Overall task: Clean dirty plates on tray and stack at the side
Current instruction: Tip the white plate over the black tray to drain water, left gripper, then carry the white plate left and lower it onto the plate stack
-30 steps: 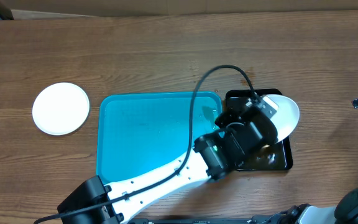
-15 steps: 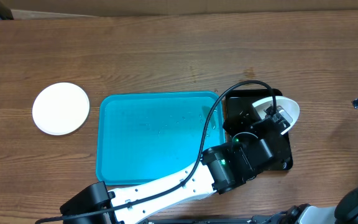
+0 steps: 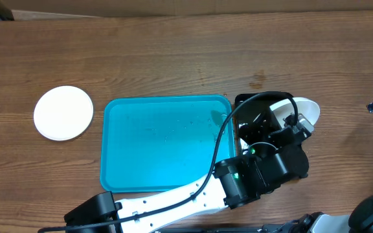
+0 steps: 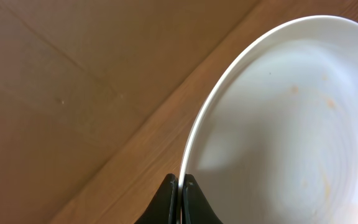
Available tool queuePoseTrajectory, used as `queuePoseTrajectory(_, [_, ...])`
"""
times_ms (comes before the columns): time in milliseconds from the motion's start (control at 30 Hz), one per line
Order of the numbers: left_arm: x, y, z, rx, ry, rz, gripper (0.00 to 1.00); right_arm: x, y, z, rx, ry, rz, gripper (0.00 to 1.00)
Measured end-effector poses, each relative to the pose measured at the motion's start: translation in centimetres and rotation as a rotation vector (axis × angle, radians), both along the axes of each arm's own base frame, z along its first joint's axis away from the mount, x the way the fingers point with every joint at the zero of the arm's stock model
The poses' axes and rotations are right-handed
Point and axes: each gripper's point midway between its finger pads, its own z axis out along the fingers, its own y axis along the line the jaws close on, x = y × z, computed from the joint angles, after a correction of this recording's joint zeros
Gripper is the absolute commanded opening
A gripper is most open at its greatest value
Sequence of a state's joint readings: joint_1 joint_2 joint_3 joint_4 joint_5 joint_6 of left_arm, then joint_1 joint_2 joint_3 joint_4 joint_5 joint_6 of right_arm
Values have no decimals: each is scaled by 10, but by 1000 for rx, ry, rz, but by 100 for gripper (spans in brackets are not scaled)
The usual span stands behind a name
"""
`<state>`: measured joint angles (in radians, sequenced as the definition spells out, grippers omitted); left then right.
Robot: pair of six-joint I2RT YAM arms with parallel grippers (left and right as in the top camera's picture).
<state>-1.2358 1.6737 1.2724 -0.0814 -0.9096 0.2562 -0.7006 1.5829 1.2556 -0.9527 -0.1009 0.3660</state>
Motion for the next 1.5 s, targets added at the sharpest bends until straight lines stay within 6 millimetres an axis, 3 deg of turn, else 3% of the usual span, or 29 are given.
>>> queuePoseTrajectory(767, [0, -8, -5, -94, 64, -34, 4, 0, 0, 0, 0, 0, 0, 100])
queuePoseTrajectory(1067, [28, -2, -24, -278, 242, -36, 4, 0, 0, 0, -1, 0, 0, 100])
queuePoseTrajectory(1200, [56, 21, -40, -363, 364, 13, 4, 0, 0, 0, -1, 0, 0, 100])
queuePoseTrajectory(1367, [100, 73, -60, -471, 506, 132, 4, 0, 0, 0, 0, 0, 0, 100])
queuePoseTrajectory(1500, [135, 149, -82, -565, 627, 330, 4, 0, 0, 0, 0, 0, 0, 100])
